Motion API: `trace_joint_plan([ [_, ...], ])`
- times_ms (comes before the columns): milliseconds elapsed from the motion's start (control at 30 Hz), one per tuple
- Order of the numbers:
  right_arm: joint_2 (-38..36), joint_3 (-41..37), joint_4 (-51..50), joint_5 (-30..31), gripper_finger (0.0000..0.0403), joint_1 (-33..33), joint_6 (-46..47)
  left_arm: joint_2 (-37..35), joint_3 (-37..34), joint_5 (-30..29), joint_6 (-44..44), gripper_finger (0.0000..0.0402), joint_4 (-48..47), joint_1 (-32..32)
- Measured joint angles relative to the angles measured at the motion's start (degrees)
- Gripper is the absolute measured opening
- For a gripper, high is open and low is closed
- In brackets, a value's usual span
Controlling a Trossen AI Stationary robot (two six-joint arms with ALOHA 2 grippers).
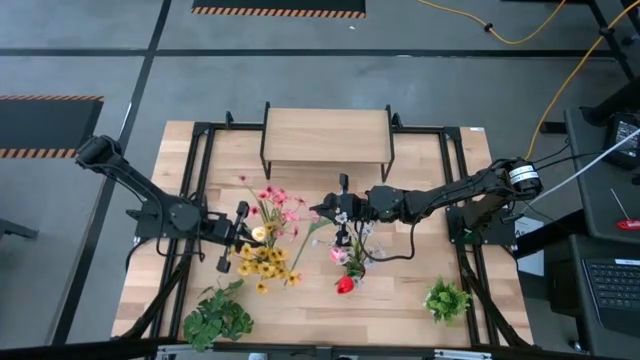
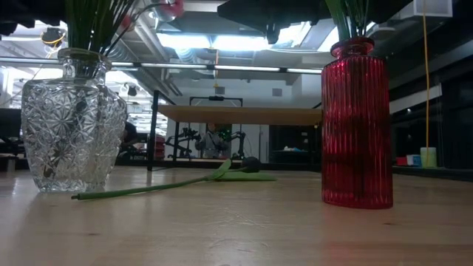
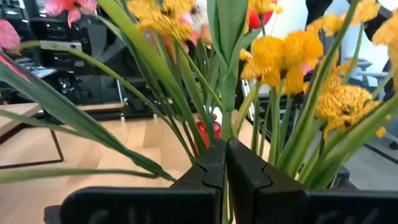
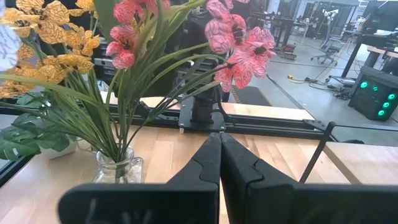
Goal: Pick and place flowers into a vace then onto a shelf
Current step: Put the white tulip into the transparent vase, then put the black tulip into the transparent vase
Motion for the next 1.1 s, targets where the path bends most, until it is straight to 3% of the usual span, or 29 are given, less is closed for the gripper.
trace_joint_plan([
  [233, 0.0, 0.0, -0.1, 0.0, 0.0005, 0.0, -0.1, 1.1, 0.0, 0.9, 0.1, 0.002, 0.0, 0.0],
  [733, 0.0, 0.0, -0.7, -1.2, 0.0005, 0.1, 0.1, 0.1, 0.3, -0.8, -0.1, 0.0157, -4.0, 0.0],
  [1100, 0.0, 0.0, -0.7, -1.2, 0.0005, 0.2, 0.0, -3.6, 10.2, 0.0, -3.7, 0.0175, -26.0, 0.0],
])
